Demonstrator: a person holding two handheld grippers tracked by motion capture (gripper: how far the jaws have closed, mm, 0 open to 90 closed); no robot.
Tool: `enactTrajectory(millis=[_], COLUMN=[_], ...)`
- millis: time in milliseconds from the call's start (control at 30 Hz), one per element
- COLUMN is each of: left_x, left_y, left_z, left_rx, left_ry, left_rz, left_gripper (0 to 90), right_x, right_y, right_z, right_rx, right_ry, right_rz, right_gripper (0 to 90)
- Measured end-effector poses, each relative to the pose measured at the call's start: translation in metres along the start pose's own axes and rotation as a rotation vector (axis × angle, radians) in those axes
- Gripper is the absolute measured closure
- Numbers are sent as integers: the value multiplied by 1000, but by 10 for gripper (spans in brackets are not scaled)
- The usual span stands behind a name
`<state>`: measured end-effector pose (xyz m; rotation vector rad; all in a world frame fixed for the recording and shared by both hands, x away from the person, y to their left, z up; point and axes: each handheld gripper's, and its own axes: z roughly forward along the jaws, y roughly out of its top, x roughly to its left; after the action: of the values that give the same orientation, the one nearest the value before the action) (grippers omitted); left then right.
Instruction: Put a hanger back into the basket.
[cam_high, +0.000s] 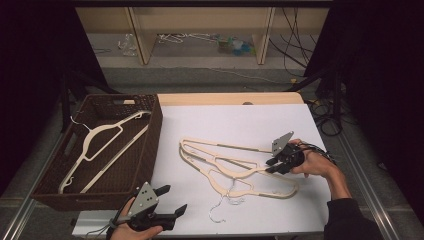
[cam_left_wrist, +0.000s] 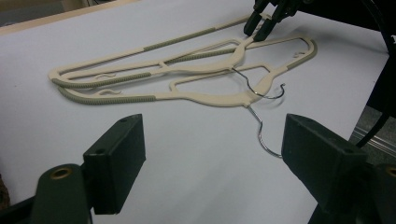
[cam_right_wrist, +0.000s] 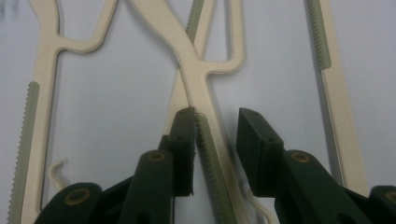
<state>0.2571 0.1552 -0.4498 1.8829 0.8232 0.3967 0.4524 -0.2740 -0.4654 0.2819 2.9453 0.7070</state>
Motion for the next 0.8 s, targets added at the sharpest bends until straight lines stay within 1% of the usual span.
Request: enactTrajectory(millis=[33,67,167,267,300,333,367,400,467,500,533,567,600,633,667,700,733,767,800], left_x=[0,0,0,1,1,1,2,2,3,4,6,6,8,11,16,19,19,19,21], left_y=[0,0,0,0,1,1,4,4,6,8,10,10,12,13,17,18,18,19,21], left_z=[0,1,2,5,10,10,17,17,29,40,46,46,53,60,71,74,74,79,83], left_rx=[-1,0,1,3,10,10,25,25,39,64,74,74,82,93,94,111,111,101,115], left_ry=[1,-1,-5,-8,-6,-6,-5,-5,2,5,10,10,16,12,24,33,33,33,43], left_rz=[-2,-3,-1,0,20,20,46,46,69,108,137,137,152,155,147,171,171,161,193], left_gripper=[216,217,217,217,217,217,218,221,222,228,233,234,234,234,236,239,244,244,253], right_x=[0,0,-2,-1,-1,-1,0,0,0,1,1,1,1,2,3,3,3,4,4], right_y=[0,-1,-3,-3,-2,-2,-2,-2,0,2,2,2,2,2,2,2,2,2,2], right_z=[0,0,-1,-1,-2,-2,-3,-3,-5,-9,-10,-10,-11,-12,-12,-13,-13,-13,-15], right_rx=[-2,-10,-26,-29,-23,-23,-30,-30,-27,-18,-22,-22,-24,-25,-17,-12,-12,-13,-22], right_ry=[6,23,32,35,40,40,52,52,54,62,53,53,55,56,56,66,66,66,69], right_rz=[-6,-8,-6,-10,-10,-10,-8,-8,-15,-23,-22,-22,-20,-18,-25,-29,-29,-27,-22], right_gripper=[723,748,755,762,768,768,780,780,792,797,796,796,797,797,797,797,797,797,797])
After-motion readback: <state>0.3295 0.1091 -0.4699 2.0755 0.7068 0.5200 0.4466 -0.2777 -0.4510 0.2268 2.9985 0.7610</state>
